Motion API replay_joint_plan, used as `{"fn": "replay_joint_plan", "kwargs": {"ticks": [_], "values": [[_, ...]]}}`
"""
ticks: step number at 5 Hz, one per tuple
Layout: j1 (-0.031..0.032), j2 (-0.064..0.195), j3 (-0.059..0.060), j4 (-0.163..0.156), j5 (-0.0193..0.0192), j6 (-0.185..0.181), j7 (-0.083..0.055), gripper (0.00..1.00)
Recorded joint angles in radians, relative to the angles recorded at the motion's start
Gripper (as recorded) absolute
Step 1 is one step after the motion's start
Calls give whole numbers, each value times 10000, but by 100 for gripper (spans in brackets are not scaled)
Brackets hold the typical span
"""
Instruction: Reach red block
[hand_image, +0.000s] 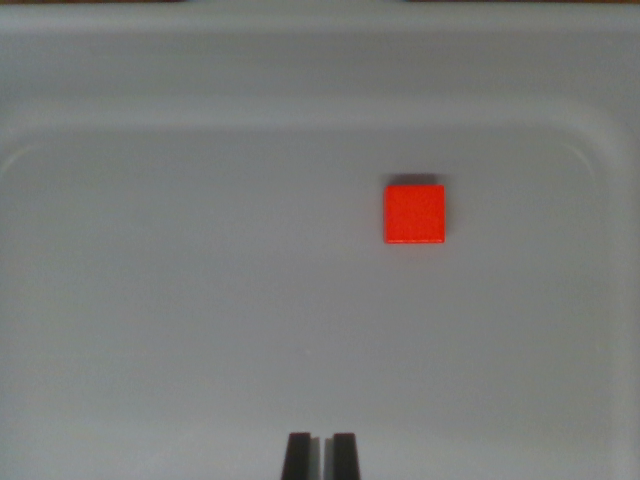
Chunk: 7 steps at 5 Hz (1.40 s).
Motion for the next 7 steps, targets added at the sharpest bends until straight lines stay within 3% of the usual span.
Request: {"fn": "replay_joint_plan", "kwargs": {"ticks": [1, 2, 3, 4, 5, 6, 7], "values": [[0, 0, 0, 0, 0, 0, 0, 0], [-40, 226, -27, -74, 16, -279, -57, 0], [-40, 226, -27, -74, 16, -279, -57, 0], [-85, 481, -57, -157, 33, -594, -120, 0], [-85, 481, -57, -157, 33, -594, -120, 0], [-138, 783, -93, -256, 54, -967, -196, 0], [-138, 783, -93, -256, 54, -967, -196, 0]]}}
